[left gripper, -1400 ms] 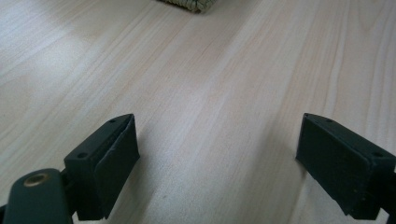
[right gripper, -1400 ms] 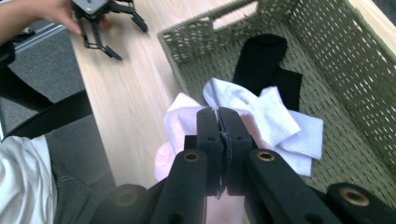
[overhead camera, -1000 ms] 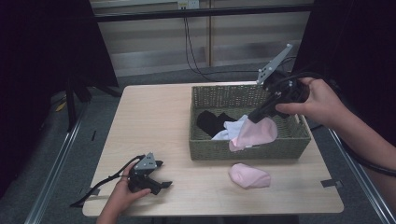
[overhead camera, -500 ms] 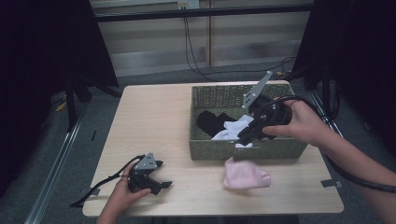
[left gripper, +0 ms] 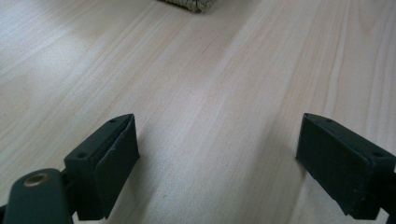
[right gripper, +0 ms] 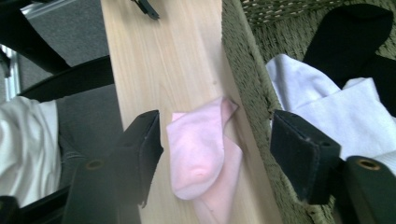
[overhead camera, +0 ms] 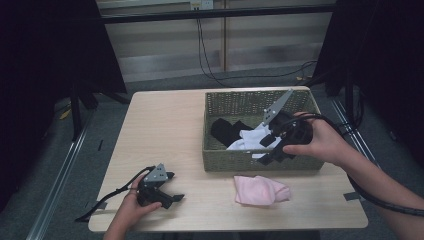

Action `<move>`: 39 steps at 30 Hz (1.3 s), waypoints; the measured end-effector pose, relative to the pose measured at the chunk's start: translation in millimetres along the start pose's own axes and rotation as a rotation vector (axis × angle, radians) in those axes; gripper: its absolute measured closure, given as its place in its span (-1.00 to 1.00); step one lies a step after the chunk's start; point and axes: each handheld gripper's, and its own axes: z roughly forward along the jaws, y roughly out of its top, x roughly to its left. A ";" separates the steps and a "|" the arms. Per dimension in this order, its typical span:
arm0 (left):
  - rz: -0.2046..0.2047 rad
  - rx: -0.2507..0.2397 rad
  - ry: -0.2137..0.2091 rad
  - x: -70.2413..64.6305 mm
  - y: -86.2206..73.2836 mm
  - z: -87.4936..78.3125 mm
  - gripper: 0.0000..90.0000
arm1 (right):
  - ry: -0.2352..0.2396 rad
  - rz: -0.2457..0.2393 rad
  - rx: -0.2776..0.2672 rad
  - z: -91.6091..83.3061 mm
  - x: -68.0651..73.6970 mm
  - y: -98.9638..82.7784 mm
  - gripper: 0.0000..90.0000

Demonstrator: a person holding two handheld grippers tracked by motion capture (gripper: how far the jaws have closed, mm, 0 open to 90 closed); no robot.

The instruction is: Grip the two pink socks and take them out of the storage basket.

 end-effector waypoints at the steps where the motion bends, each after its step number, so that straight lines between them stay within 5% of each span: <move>1: 0.000 0.000 0.000 0.0 0.0 0.0 -0.73 | 0.002 0.003 0.001 0.9 -0.3 -1.4 -0.32; 14: 0.000 0.000 0.000 0.0 0.0 0.0 -0.73 | -0.040 0.007 0.000 21.8 0.6 -33.0 -0.58; 39: 0.000 -0.001 0.000 0.0 0.0 0.0 -0.73 | -0.046 0.090 -0.050 57.4 -3.3 -92.0 -0.61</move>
